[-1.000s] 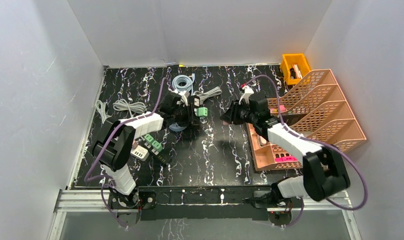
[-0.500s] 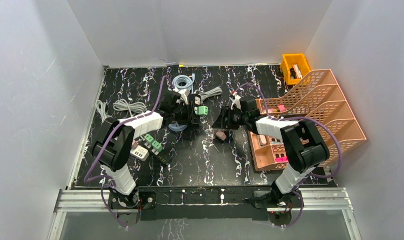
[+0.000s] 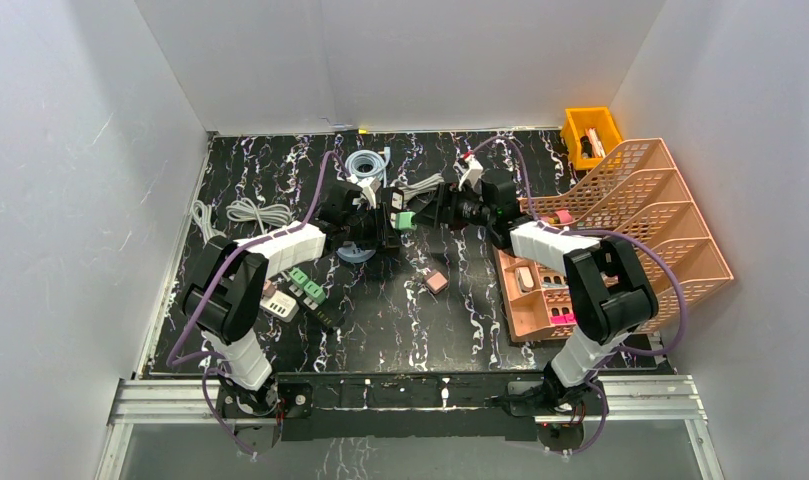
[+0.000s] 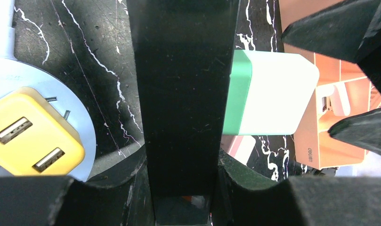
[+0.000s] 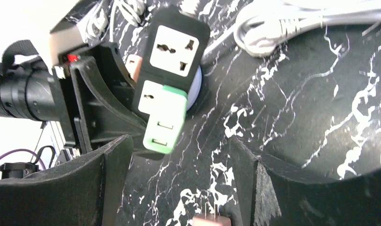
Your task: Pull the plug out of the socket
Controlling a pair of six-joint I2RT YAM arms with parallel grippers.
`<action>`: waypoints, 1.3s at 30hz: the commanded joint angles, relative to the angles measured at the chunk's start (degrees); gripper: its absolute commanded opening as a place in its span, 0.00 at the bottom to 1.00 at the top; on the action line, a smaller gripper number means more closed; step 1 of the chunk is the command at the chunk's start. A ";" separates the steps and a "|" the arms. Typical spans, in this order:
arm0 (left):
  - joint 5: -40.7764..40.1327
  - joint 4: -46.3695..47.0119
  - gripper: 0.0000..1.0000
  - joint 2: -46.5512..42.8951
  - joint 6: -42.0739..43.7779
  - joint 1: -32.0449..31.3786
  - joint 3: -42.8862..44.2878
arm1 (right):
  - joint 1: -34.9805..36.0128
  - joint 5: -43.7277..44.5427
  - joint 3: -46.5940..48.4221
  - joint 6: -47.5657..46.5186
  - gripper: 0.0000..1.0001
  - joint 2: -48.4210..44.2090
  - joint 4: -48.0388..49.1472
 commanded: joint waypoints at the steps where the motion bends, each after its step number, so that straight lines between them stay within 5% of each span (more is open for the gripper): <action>1: 2.46 3.14 0.00 -3.81 0.29 -0.28 2.36 | 1.32 -1.73 4.67 0.02 0.82 1.51 5.86; 12: 3.24 3.69 0.00 -2.67 -0.06 -0.38 4.40 | 3.74 -3.51 11.98 0.66 0.64 9.96 3.18; 14: 3.34 3.69 0.00 -2.31 -0.03 -0.36 5.23 | 4.00 -3.71 12.88 0.25 0.49 10.88 1.86; 18: 2.85 2.87 0.00 -1.80 0.30 -0.34 6.41 | 4.00 -3.23 13.11 -0.24 0.00 10.21 0.66; 24: -2.33 -1.93 0.00 -0.89 1.94 0.37 8.58 | 3.51 -6.89 12.35 -0.28 0.00 5.77 -0.23; 26: -5.39 -4.57 0.00 0.22 2.28 1.02 10.21 | 5.20 1.89 12.97 -4.08 0.00 1.99 -6.57; 29: -6.98 -5.30 0.00 2.79 1.98 1.78 12.84 | 12.27 32.17 14.22 -13.60 0.00 -3.91 -18.03; 31: -6.56 -5.42 0.00 5.08 2.05 1.81 15.93 | 13.63 38.72 11.33 -15.62 0.00 -7.69 -15.37; 33: -6.15 -5.51 0.00 7.41 2.59 1.81 18.72 | 10.46 29.36 7.61 -14.19 0.00 -10.95 -10.89; 37: -6.56 -6.57 0.00 12.21 4.46 2.26 24.50 | -2.79 -11.62 0.30 7.39 0.00 -8.58 11.31; 39: -5.62 -7.57 0.00 15.54 5.57 2.53 27.48 | -3.52 -10.75 1.84 5.14 0.00 -7.68 5.43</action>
